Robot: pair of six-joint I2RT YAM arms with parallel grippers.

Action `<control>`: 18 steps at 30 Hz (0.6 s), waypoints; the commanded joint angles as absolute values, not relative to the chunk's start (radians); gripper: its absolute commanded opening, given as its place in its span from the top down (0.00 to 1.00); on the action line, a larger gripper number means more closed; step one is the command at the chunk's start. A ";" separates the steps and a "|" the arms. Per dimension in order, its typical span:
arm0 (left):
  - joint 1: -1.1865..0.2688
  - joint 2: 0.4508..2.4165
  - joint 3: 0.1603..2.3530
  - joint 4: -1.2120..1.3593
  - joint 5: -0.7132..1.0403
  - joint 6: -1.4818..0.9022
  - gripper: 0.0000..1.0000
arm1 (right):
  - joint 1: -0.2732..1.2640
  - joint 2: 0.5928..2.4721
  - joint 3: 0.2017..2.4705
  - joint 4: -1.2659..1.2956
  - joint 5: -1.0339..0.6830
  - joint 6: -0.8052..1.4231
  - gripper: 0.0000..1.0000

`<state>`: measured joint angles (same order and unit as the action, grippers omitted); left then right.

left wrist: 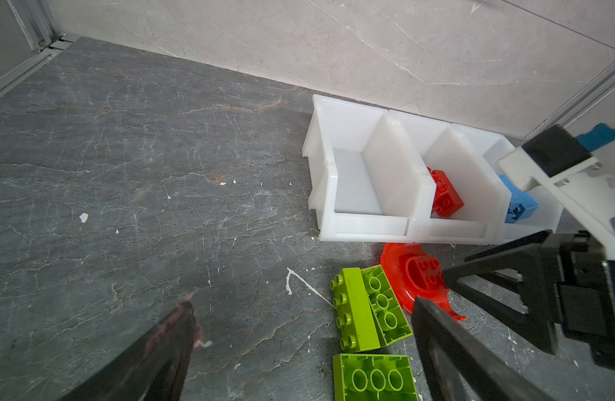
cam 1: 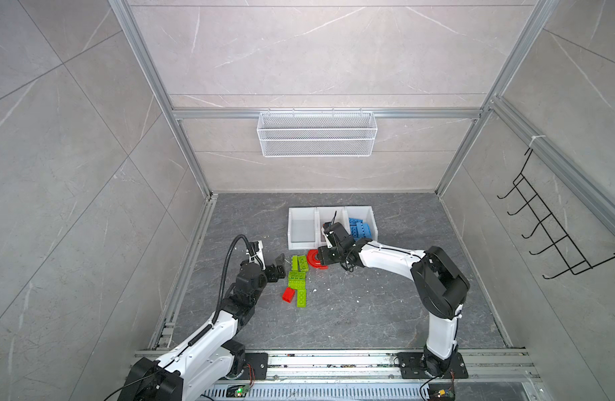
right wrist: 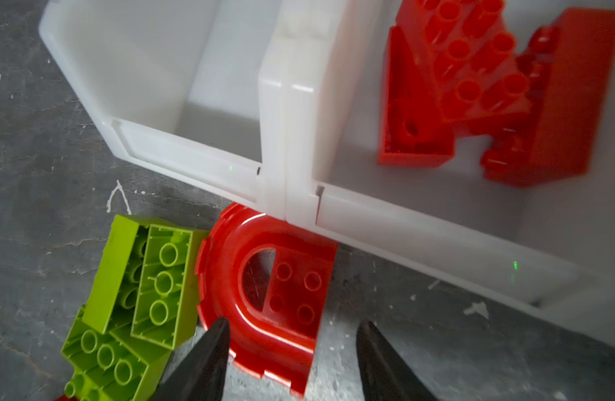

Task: Sort the legos into containers by color
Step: 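Lower the right gripper onto the red curved arch piece and grasp it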

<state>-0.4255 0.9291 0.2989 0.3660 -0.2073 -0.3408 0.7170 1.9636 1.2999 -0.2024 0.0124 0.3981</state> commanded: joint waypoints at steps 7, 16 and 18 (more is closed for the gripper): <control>-0.423 0.916 0.302 0.395 -0.215 -0.343 0.01 | 0.721 2.051 1.365 -0.177 0.011 0.411 0.35; -0.423 0.921 0.306 0.393 -0.219 -0.342 0.01 | 0.723 2.090 1.403 -0.183 -0.002 0.413 0.33; -0.423 0.924 0.308 0.393 -0.219 -0.342 0.01 | 0.724 2.101 1.417 -0.194 -0.003 0.410 0.33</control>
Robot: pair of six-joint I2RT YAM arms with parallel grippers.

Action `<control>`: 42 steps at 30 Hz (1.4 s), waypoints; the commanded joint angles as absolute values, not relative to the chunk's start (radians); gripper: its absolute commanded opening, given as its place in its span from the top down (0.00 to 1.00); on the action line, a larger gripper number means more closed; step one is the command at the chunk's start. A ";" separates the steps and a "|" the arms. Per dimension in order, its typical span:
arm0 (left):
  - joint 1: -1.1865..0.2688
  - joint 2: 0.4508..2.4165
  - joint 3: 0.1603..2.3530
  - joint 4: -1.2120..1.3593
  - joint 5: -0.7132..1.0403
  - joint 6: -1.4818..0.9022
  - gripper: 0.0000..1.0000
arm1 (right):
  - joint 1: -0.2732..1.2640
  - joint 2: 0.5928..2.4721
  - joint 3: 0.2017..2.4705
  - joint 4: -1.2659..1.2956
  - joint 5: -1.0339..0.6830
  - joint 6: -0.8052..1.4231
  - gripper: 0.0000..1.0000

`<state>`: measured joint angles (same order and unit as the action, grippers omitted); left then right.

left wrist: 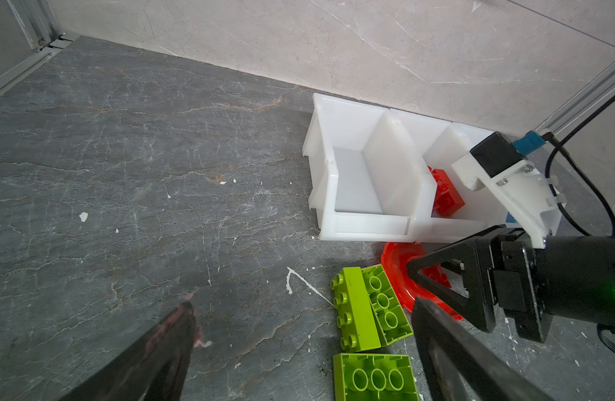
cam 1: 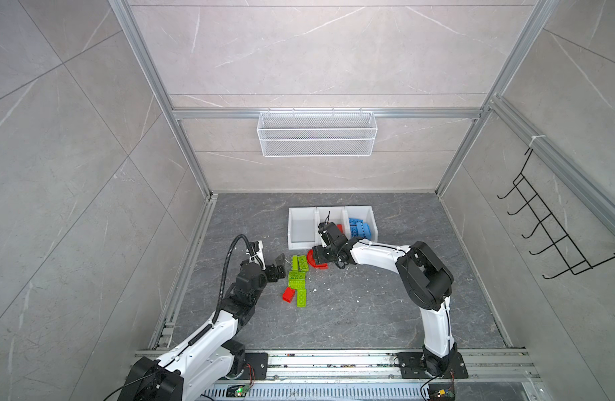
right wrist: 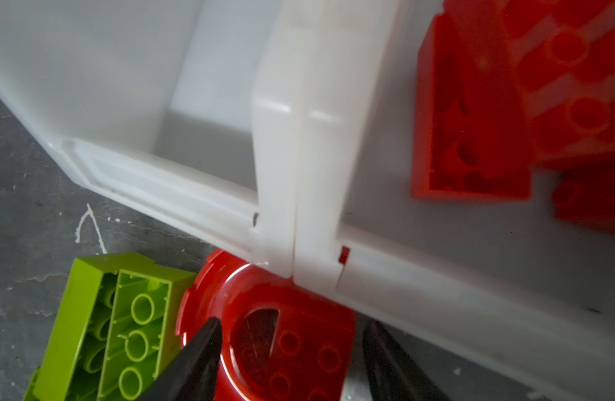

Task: Sort the legos into containers by color
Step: 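Lower the right gripper onto the red curved arch piece and grasp it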

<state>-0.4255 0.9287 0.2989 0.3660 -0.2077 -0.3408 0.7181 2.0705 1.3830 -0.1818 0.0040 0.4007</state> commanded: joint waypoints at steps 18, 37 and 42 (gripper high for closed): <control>-0.423 0.918 0.305 0.390 -0.231 -0.340 0.01 | 0.747 2.168 1.489 -0.318 0.085 0.361 0.37; -0.423 0.913 0.301 0.397 -0.216 -0.348 0.01 | 0.742 1.986 1.305 -0.191 0.037 0.417 0.51; -0.423 0.919 0.307 0.396 -0.215 -0.349 0.01 | 0.730 1.921 1.243 -0.152 0.006 0.436 0.54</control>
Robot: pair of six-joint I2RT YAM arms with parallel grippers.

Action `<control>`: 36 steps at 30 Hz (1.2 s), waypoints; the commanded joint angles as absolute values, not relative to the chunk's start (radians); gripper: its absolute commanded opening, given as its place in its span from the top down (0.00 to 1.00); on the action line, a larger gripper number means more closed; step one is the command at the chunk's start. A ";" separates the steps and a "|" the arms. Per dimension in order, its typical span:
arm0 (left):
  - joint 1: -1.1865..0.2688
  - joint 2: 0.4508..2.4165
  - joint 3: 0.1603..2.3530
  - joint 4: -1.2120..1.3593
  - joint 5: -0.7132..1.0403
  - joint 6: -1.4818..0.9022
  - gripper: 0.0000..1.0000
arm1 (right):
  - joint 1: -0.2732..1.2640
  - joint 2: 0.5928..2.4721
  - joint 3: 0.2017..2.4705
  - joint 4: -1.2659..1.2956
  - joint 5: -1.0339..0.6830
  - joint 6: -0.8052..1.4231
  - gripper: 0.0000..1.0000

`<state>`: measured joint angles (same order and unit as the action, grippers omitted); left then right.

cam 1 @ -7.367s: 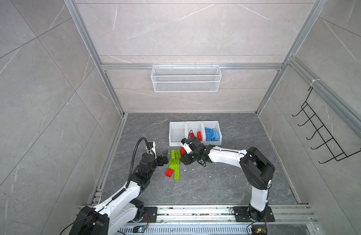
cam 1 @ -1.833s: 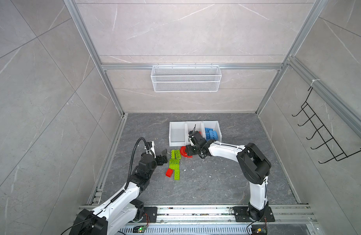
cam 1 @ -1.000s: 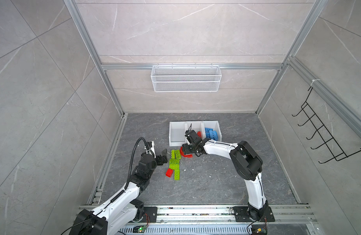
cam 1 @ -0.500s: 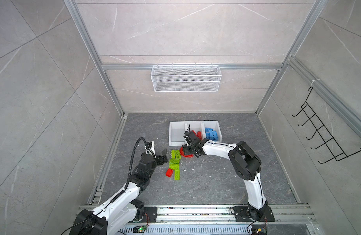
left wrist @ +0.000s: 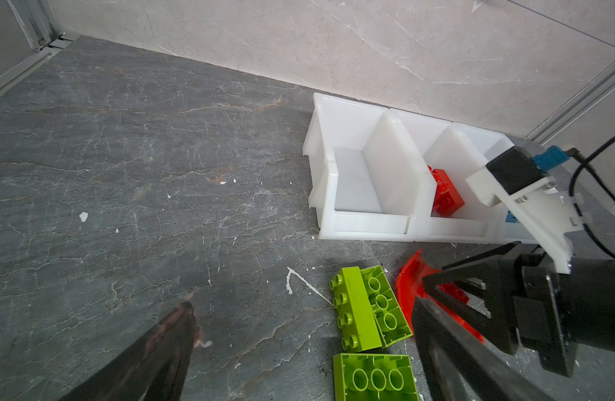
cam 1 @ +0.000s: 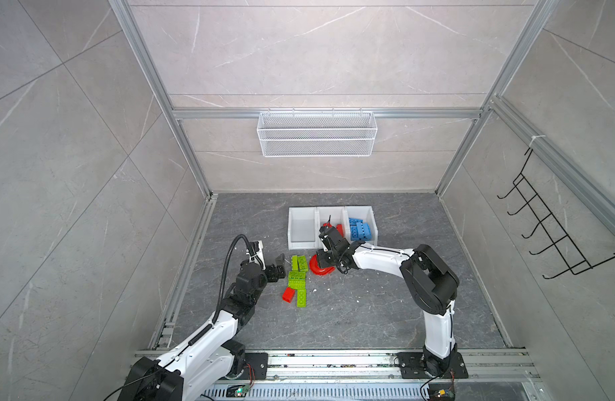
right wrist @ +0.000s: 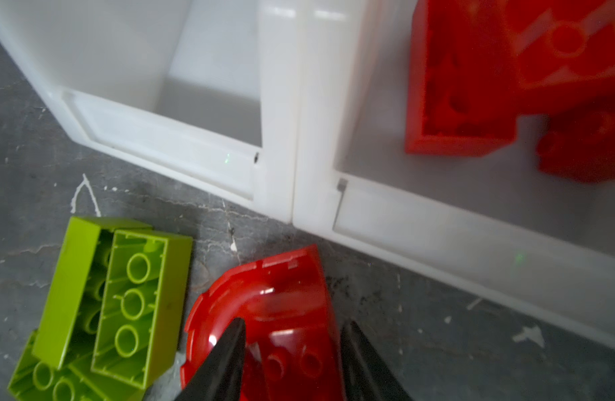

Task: Sort the legos into containers by color
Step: 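Lower the right gripper onto the red curved arch piece and grasp it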

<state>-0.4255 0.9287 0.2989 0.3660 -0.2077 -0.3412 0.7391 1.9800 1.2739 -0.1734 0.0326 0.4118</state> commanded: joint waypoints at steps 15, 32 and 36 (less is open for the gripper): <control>-0.423 0.919 0.303 0.393 -0.226 -0.346 0.01 | 0.715 1.808 1.106 -0.115 -0.002 0.450 0.62; -0.423 0.920 0.301 0.393 -0.237 -0.341 0.01 | 0.714 1.974 1.350 -0.364 -0.073 0.160 0.43; -0.423 0.923 0.301 0.394 -0.236 -0.341 0.01 | 0.713 1.989 1.368 -0.381 -0.104 0.130 0.37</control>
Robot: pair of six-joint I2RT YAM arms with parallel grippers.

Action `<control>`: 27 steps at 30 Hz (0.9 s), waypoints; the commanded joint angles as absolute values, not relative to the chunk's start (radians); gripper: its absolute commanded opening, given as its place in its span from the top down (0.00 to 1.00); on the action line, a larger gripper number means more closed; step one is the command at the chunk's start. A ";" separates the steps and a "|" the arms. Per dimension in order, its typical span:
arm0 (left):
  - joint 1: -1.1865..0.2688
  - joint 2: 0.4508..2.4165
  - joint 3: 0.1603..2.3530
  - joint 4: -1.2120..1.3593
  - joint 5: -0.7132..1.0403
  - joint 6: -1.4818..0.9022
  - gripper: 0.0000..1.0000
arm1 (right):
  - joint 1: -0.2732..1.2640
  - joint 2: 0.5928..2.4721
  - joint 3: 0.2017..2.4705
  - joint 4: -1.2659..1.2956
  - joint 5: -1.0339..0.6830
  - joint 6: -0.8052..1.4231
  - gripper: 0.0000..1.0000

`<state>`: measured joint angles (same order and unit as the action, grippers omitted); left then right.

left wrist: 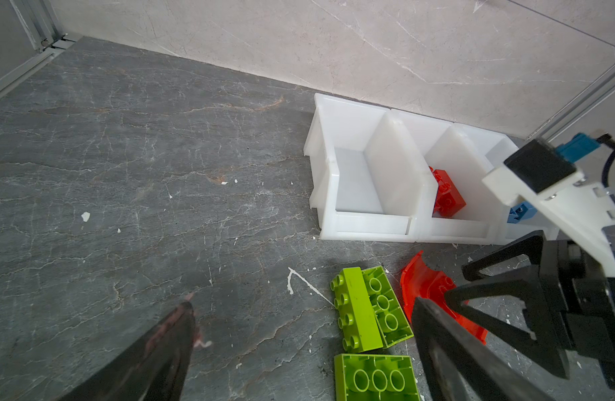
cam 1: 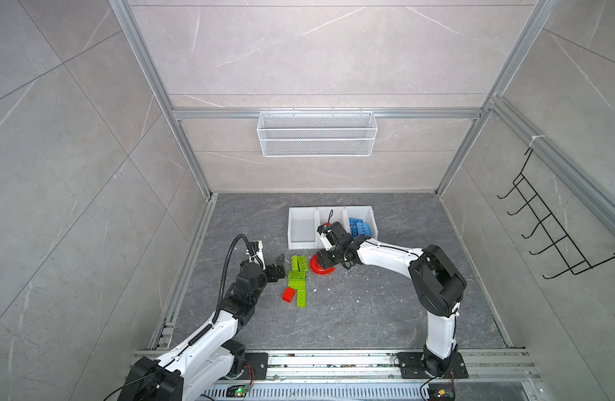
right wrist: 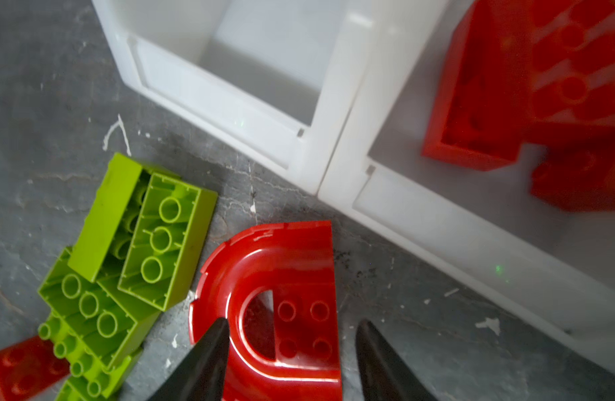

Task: Sort the legos into containers by color
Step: 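Lower the right gripper onto the red curved arch piece and grasp it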

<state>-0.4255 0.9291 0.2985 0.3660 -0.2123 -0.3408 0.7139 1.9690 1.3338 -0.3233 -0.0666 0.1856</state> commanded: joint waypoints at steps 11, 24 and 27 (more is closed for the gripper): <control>-0.423 0.917 0.301 0.394 -0.235 -0.339 0.01 | 0.704 2.091 1.488 -0.492 -0.120 0.060 0.36; -0.423 0.920 0.302 0.391 -0.235 -0.340 0.01 | 0.694 2.138 1.506 -0.519 -0.123 0.051 0.43; -0.423 0.924 0.302 0.393 -0.237 -0.340 0.01 | 0.688 2.123 1.483 -0.490 -0.146 0.071 0.47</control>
